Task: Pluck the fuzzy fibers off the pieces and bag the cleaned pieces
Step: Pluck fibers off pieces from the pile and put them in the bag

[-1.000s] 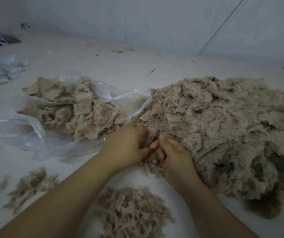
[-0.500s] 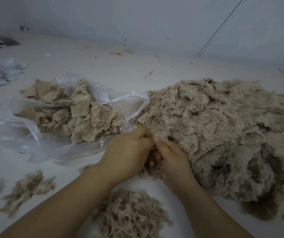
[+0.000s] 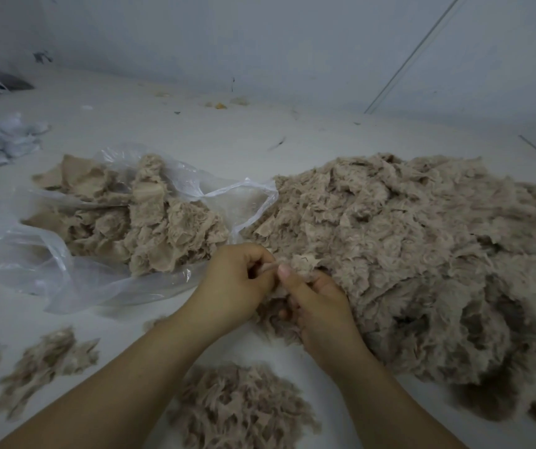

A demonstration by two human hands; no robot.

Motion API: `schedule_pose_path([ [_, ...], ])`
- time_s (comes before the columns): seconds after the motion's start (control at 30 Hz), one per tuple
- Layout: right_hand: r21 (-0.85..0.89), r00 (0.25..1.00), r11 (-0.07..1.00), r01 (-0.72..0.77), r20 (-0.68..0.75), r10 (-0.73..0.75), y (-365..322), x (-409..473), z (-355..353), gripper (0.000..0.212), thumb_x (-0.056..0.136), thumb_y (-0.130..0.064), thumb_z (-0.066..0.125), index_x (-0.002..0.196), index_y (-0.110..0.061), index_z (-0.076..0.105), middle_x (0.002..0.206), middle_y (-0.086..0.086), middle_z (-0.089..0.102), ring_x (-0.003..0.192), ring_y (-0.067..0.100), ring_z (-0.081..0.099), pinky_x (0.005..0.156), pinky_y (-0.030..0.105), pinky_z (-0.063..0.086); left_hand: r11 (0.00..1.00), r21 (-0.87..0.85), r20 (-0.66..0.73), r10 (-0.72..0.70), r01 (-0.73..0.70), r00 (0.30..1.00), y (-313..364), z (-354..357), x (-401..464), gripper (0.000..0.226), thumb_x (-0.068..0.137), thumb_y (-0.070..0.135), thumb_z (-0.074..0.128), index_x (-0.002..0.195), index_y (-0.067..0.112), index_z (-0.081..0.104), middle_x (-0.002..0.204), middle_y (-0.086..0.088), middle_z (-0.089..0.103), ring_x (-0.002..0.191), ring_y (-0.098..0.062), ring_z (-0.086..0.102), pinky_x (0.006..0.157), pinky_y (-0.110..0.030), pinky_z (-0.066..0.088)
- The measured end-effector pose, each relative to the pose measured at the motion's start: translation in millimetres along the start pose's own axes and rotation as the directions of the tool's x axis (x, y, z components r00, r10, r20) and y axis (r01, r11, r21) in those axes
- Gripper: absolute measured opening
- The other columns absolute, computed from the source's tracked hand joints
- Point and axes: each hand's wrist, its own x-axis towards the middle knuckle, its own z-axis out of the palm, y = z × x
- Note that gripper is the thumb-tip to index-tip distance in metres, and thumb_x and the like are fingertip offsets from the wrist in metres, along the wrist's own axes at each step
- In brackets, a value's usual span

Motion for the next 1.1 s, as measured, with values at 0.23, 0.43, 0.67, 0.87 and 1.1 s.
schedule_pose_path([
  [0.23,0.063,0.987,0.996,-0.07,-0.143,0.078,3,2,1,0.036,0.088,-0.035,0.069,0.105,-0.003,0.068,0.077,0.012,0.053,0.057,0.011,0.051,0.054,0.028,0.049,0.997,-0.065,0.027,-0.037,0.039,0.999,-7,3,-1,0.011,0.089,0.012,0.069,0.08,0.018,0.065,0.065,-0.001,0.062,0.046,-0.008,0.051,0.042,-0.024,0.042],
  [0.43,0.101,0.987,0.994,-0.043,-0.15,0.058,3,1,2,0.046,0.092,-0.036,0.066,0.101,0.008,0.057,0.084,0.014,0.052,0.071,0.028,0.046,0.058,0.034,0.048,0.998,-0.018,0.025,-0.057,0.058,0.998,-14,-4,-3,0.019,0.086,0.003,0.072,0.073,0.012,0.062,0.054,-0.003,0.06,0.042,-0.024,0.06,0.042,-0.031,0.051],
  [0.67,0.156,0.977,0.987,-0.04,-0.201,0.071,6,2,2,0.03,0.08,-0.043,0.072,0.083,-0.014,0.069,0.058,0.0,0.041,0.052,0.011,0.045,0.053,0.026,0.049,0.942,0.316,-0.063,0.139,-0.112,0.988,-27,-13,3,0.016,0.083,-0.002,0.072,0.075,0.012,0.068,0.066,0.003,0.063,0.06,-0.011,0.06,0.058,-0.019,0.048],
  [0.87,0.054,0.997,0.997,-0.049,-0.064,0.052,-1,-1,2,0.029,0.08,-0.039,0.078,0.093,-0.012,0.075,0.088,0.022,0.07,0.064,0.019,0.059,0.053,0.025,0.049,0.972,0.213,-0.094,0.117,-0.095,0.989,-18,-15,2,0.017,0.091,0.014,0.066,0.077,0.02,0.074,0.077,0.011,0.068,0.07,-0.002,0.064,0.062,-0.02,0.049],
  [1.1,-0.053,0.999,0.998,0.015,0.033,-0.013,-6,-6,4,0.036,0.072,-0.042,0.077,0.085,-0.008,0.075,0.086,0.028,0.071,0.073,0.034,0.063,0.062,0.038,0.054,0.98,-0.138,0.198,-0.116,0.145,0.973,9,-13,8,0.03,0.083,0.011,0.077,0.11,0.02,0.069,0.074,-0.002,0.067,0.057,-0.012,0.063,0.052,-0.025,0.05],
])
